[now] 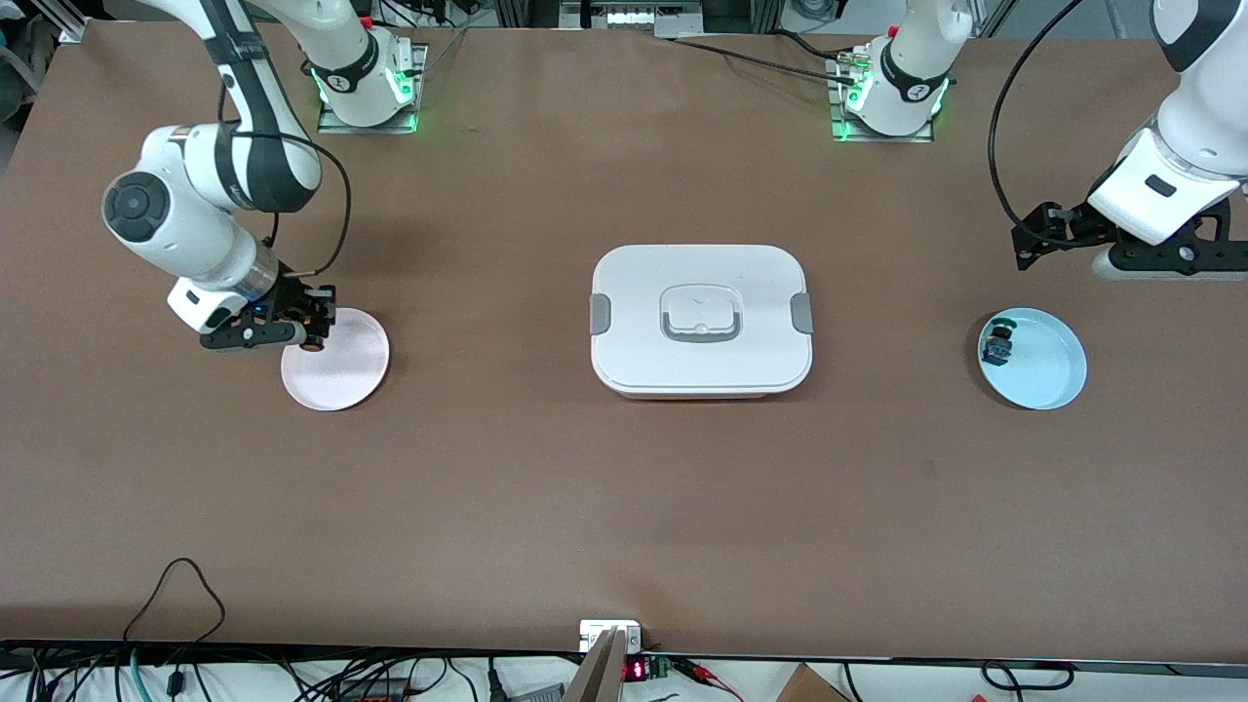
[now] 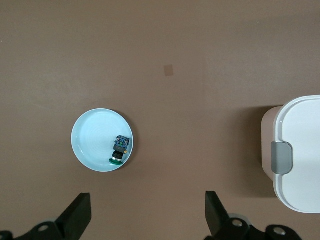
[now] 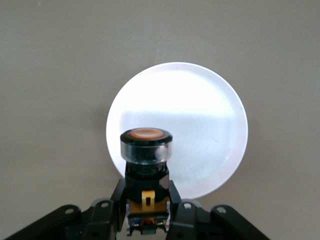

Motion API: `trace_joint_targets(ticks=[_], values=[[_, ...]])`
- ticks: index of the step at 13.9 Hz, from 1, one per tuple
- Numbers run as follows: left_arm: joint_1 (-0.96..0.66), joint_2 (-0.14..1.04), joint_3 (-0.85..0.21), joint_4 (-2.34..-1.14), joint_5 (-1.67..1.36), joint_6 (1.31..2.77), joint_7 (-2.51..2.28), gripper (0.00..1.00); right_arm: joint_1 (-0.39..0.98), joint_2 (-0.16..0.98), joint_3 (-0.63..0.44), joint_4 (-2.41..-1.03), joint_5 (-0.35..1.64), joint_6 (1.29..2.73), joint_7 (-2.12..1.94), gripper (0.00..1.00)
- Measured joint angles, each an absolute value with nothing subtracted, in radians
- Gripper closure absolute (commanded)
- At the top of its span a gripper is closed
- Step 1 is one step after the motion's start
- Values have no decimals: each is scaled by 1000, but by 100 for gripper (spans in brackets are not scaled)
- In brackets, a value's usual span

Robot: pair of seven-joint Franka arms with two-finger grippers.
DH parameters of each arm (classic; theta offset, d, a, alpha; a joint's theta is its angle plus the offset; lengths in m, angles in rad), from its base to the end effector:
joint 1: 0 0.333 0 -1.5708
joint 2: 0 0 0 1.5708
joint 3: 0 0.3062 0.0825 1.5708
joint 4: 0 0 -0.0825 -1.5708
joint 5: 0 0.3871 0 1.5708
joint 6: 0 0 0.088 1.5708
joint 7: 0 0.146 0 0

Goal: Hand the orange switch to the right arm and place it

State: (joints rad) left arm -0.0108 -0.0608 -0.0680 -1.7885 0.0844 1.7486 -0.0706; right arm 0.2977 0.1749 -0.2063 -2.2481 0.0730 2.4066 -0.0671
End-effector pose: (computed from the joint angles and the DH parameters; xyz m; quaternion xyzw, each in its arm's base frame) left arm 0.5492 -0.0332 0.5209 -0.9989 0.0111 -0.0136 0.0428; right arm 0.5352 0.0497 0.2377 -0.9985 -0.0534 0.0060 0.0064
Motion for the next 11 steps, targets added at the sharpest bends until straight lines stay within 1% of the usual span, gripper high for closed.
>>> trace_joint_targets(ticks=[3,6,7,8,9,10,11], values=[[-11,-61,-68,-1787,77,1748,-71,0,304,255,-206,-2286,73,2544,-67,100],[-11,-62,-67,-1770,69,1728,-73,0,304,335,-206,-2293,73,2643,-67,100],[-11,-62,-67,-1766,69,1723,-74,0,304,353,-206,-2293,73,2659,-66,97],[-11,-62,-67,-1763,69,1721,-74,0,304,363,-206,-2293,73,2665,-65,87],[-11,-62,-67,-1761,69,1719,-74,0,304,367,-206,-2293,73,2667,-63,53],[-11,-62,-67,-1761,68,1718,-75,0,304,367,-206,-2292,73,2667,-57,12],[-12,-62,-68,-1761,68,1718,-75,0,304,366,-206,-2291,73,2667,-49,0]])
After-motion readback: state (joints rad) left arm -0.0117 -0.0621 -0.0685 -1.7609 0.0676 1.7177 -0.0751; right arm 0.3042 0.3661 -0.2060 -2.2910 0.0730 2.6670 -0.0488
